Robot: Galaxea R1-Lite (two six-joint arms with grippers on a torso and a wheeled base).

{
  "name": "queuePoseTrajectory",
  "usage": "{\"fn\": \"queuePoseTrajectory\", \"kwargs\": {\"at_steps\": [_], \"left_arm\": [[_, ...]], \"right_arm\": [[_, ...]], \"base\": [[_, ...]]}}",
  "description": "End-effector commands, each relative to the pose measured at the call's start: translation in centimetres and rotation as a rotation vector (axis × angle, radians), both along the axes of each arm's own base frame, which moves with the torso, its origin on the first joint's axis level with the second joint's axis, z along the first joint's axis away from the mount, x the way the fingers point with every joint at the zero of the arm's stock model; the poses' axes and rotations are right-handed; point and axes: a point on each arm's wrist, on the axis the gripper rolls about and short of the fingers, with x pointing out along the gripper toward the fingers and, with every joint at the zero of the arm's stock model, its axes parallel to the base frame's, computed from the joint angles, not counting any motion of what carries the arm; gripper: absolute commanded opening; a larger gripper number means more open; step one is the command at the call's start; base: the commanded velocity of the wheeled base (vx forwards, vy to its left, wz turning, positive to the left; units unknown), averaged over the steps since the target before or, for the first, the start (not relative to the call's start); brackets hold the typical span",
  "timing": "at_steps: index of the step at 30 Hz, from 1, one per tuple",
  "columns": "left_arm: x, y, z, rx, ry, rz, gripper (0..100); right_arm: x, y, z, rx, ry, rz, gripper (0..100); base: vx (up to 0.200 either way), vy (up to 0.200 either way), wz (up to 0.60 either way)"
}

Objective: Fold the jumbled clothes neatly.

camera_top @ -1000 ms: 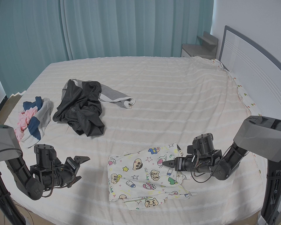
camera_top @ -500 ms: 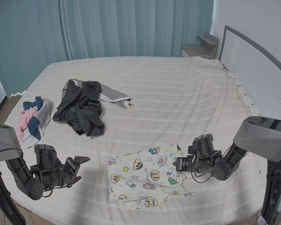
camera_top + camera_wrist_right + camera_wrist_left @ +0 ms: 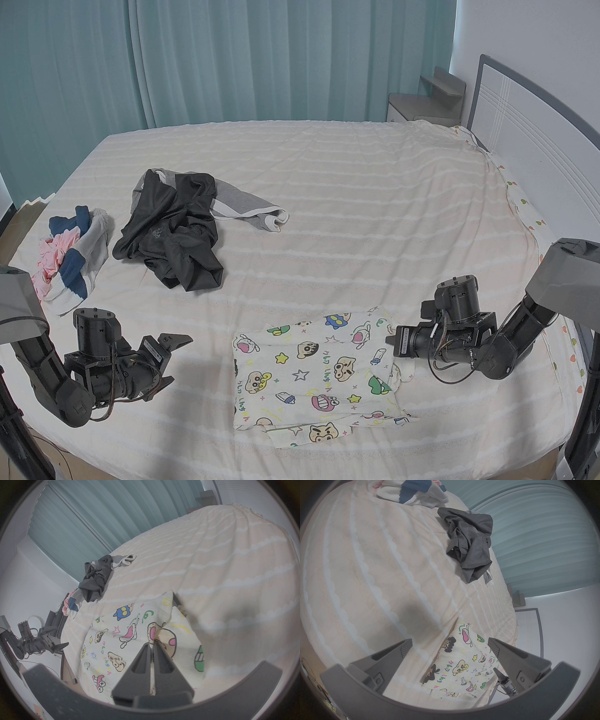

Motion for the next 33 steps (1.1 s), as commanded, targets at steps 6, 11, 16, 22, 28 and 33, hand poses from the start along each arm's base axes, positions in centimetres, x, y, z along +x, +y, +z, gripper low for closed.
{"fn": "queuePoseTrajectory", "kwargs": {"at_steps": [6, 11, 16, 22, 28, 33], "left_arm": [[0.0, 0.0, 0.0, 0.000, 0.002, -0.001, 100], [0.0, 0.0, 0.0, 0.000, 0.002, -0.001, 100], [0.0, 0.0, 0.0, 0.000, 0.000, -0.001, 100], [0.0, 0.0, -0.1, 0.000, 0.002, -0.001, 100], [0.0, 0.0, -0.1, 0.000, 0.002, -0.001, 100], [0.0, 0.0, -0.1, 0.000, 0.002, -0.001, 100]], "right_arm": [[1.4, -1.7, -0.3, -0.014, -0.013, -0.037, 0], [2.0, -1.8, -0.2, -0.005, -0.025, -0.026, 0], [2.4, -2.2, -0.9, -0.042, -0.011, -0.019, 0], [2.9, -2.5, -1.2, -0.054, -0.019, -0.022, 100], [1.0, -2.6, 0.0, -0.043, -0.005, -0.012, 100], [-2.4, -2.1, -1.3, -0.067, 0.085, 0.045, 100]], "base": [[0.000, 0.000, 0.00], [0.000, 0.000, 0.00], [0.000, 0.000, 0.00], [0.000, 0.000, 0.00], [0.000, 0.000, 0.00], [0.000, 0.000, 0.00]]}}
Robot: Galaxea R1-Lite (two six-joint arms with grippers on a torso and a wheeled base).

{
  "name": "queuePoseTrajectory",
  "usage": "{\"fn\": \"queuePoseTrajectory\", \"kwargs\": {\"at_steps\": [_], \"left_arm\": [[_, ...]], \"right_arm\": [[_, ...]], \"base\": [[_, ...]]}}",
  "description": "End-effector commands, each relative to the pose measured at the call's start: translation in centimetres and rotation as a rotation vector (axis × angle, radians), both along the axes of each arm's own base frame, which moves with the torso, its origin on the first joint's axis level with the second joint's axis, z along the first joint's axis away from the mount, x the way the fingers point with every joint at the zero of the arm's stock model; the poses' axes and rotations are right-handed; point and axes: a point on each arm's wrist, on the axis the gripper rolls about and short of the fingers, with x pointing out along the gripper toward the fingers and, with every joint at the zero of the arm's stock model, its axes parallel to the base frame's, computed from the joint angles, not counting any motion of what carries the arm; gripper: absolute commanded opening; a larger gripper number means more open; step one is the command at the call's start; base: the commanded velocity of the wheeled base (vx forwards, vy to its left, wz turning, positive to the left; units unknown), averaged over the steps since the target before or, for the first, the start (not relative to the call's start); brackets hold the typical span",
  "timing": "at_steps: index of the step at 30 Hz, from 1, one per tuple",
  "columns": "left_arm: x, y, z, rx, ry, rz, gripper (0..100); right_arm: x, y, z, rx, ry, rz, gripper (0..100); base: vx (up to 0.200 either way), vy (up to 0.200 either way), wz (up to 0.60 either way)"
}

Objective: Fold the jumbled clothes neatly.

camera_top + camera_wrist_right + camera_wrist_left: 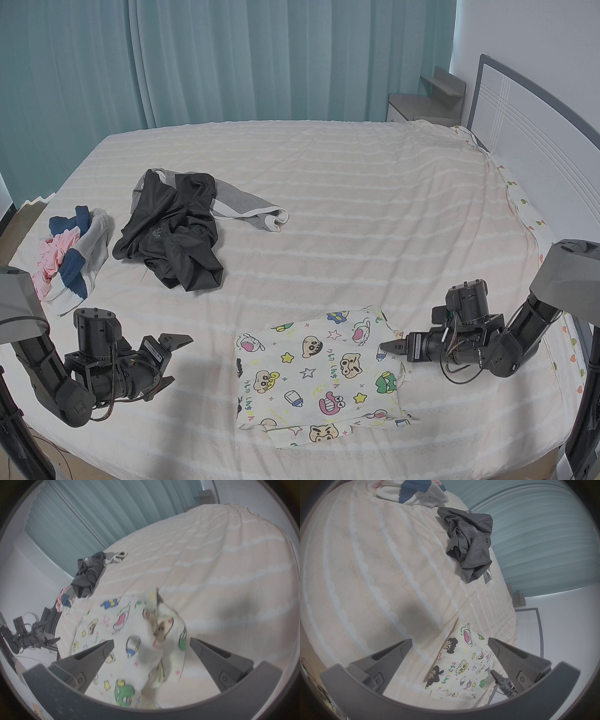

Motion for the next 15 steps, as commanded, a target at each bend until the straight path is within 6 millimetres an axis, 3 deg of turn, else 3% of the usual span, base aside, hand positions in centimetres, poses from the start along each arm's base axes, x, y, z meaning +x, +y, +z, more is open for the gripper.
{"fn": "queuePoseTrajectory", "kwargs": {"at_steps": [1, 4, 11, 12, 15], "left_arm": [[0.0, 0.0, 0.0, 0.000, 0.001, 0.000, 100], [0.0, 0.0, -0.1, 0.000, 0.003, 0.000, 100], [0.0, 0.0, 0.0, 0.000, 0.001, -0.001, 100], [0.0, 0.0, 0.0, 0.000, 0.001, -0.001, 100], [0.0, 0.0, 0.0, 0.000, 0.001, 0.000, 100]], "right_arm": [[-2.8, 0.5, -0.2, -0.010, 0.051, 0.045, 100], [-4.1, 0.9, -1.1, -0.028, 0.095, 0.075, 100], [-3.5, 1.2, -2.1, -0.026, 0.075, 0.078, 100], [-3.4, 1.3, -2.3, -0.027, 0.075, 0.074, 0], [-3.6, 1.2, -2.6, -0.033, 0.086, 0.074, 0]], "base": [[0.000, 0.000, 0.00], [0.000, 0.000, 0.00], [0.000, 0.000, 0.00], [0.000, 0.000, 0.00], [0.000, 0.000, 0.00]]}}
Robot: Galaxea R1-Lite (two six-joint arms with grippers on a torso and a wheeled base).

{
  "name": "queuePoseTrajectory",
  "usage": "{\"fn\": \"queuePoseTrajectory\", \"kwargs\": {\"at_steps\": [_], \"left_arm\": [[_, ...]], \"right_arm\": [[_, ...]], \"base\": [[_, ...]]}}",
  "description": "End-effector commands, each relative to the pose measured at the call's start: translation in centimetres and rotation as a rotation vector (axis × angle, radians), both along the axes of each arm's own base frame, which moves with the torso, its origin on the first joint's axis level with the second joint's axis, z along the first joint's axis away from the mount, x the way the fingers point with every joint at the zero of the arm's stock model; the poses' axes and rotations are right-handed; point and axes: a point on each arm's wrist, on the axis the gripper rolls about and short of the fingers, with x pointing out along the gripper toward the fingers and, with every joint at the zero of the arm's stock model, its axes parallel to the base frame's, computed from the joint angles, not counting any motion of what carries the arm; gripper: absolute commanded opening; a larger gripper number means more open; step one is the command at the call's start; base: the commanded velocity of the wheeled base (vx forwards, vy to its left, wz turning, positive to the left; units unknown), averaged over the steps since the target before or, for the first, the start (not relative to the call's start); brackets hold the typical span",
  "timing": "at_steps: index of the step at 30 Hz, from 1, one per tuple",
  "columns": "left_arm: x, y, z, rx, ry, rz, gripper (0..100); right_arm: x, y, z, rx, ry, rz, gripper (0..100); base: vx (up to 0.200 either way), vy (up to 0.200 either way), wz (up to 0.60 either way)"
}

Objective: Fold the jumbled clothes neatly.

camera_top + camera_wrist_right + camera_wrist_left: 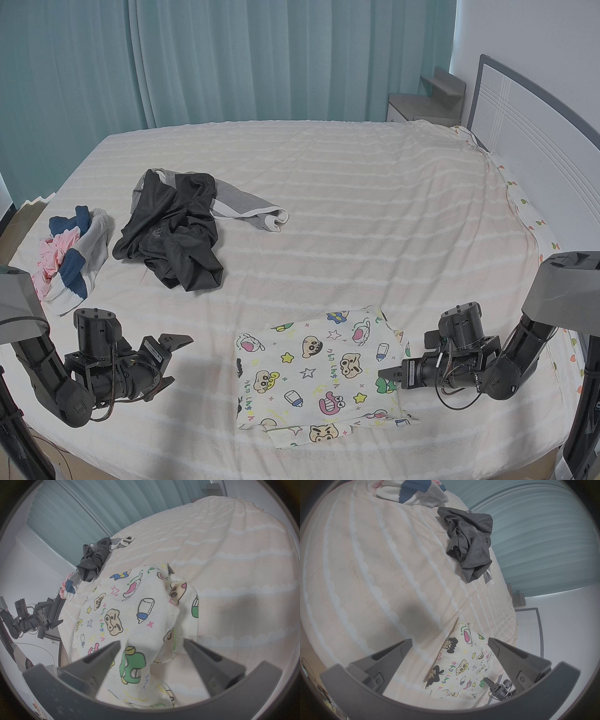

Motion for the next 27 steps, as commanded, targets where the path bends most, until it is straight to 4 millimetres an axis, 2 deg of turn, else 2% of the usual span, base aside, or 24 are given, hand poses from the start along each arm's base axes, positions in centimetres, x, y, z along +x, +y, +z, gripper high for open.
{"fn": "queuePoseTrajectory", "kwargs": {"at_steps": [1, 17, 27], "left_arm": [[0.0, 0.0, 0.0, 0.000, -0.001, 0.001, 100], [0.0, 0.0, 0.0, 0.000, 0.002, 0.000, 100], [-0.1, -0.1, -0.1, 0.000, 0.008, -0.005, 100]], "right_arm": [[-0.3, -0.1, -0.9, -0.016, 0.027, 0.001, 0], [-2.2, -1.8, 0.6, -0.021, -0.010, -0.032, 0], [-2.2, -2.4, 0.5, -0.019, -0.004, -0.050, 0]], "base": [[0.000, 0.000, 0.00], [0.000, 0.000, 0.00], [0.000, 0.000, 0.00]]}}
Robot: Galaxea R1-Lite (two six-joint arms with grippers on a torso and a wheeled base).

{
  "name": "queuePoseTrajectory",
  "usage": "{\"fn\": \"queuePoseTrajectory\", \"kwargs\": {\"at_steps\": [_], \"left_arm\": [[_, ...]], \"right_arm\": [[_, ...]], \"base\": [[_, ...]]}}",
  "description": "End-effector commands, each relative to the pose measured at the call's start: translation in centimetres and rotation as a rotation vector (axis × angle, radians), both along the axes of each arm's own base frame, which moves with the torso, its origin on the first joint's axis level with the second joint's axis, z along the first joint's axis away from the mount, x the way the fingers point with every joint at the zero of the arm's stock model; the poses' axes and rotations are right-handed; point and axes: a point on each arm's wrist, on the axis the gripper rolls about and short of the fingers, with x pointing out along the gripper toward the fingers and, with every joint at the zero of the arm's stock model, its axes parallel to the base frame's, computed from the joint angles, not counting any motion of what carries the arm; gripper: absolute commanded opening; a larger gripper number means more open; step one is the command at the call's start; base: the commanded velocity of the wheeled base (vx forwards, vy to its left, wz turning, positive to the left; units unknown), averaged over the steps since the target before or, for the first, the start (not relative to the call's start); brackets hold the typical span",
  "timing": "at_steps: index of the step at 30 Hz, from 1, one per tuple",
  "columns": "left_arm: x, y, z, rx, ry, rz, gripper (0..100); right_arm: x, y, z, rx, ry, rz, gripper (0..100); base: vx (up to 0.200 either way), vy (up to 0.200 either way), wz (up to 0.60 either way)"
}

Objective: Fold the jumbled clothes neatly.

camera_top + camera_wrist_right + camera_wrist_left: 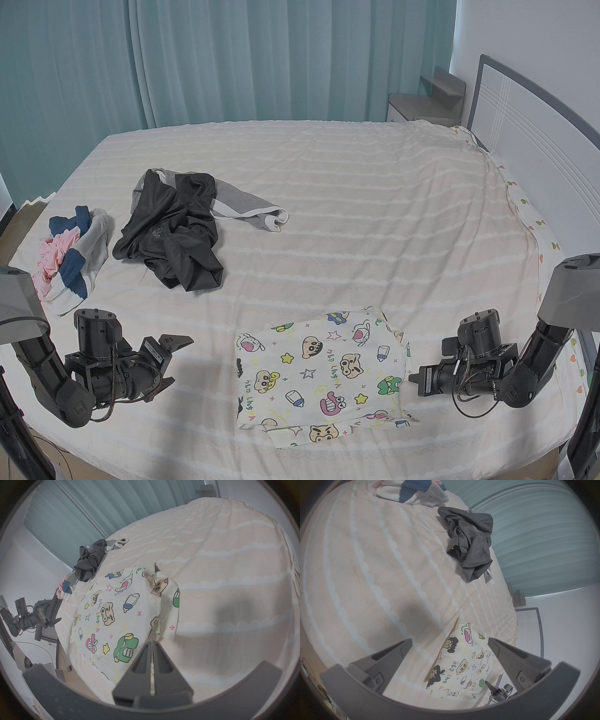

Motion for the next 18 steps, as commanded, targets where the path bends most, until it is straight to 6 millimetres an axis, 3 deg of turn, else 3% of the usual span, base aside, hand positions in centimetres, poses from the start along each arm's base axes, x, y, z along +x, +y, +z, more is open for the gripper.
{"fn": "queuePoseTrajectory", "kwargs": {"at_steps": [1, 5, 6, 11, 14, 18], "left_arm": [[-0.1, -0.1, -0.1, 0.000, 0.006, -0.004, 100], [-0.2, -0.6, -0.2, 0.003, 0.006, -0.029, 100], [-0.3, -1.6, -0.1, 0.009, 0.000, -0.065, 100], [-0.7, -5.3, 0.0, 0.049, -0.032, -0.164, 100], [0.7, -7.7, -0.5, 0.107, -0.053, -0.193, 100], [2.7, -8.7, -1.9, 0.176, -0.037, -0.225, 100]], "right_arm": [[0.0, -0.2, 0.4, 0.008, -0.011, -0.008, 0], [-0.2, -0.6, 1.2, 0.018, -0.029, -0.019, 0], [-0.3, -0.8, 1.7, 0.033, -0.039, -0.021, 100], [-0.2, -1.0, 2.2, 0.046, -0.055, -0.022, 100], [0.4, -1.1, 2.2, 0.047, -0.065, -0.027, 100], [1.1, -0.9, 1.9, 0.063, -0.063, -0.020, 100]], "base": [[0.000, 0.000, 0.00], [0.000, 0.000, 0.00], [0.000, 0.000, 0.00], [0.000, 0.000, 0.00], [0.000, 0.000, 0.00], [0.000, 0.000, 0.00]]}}
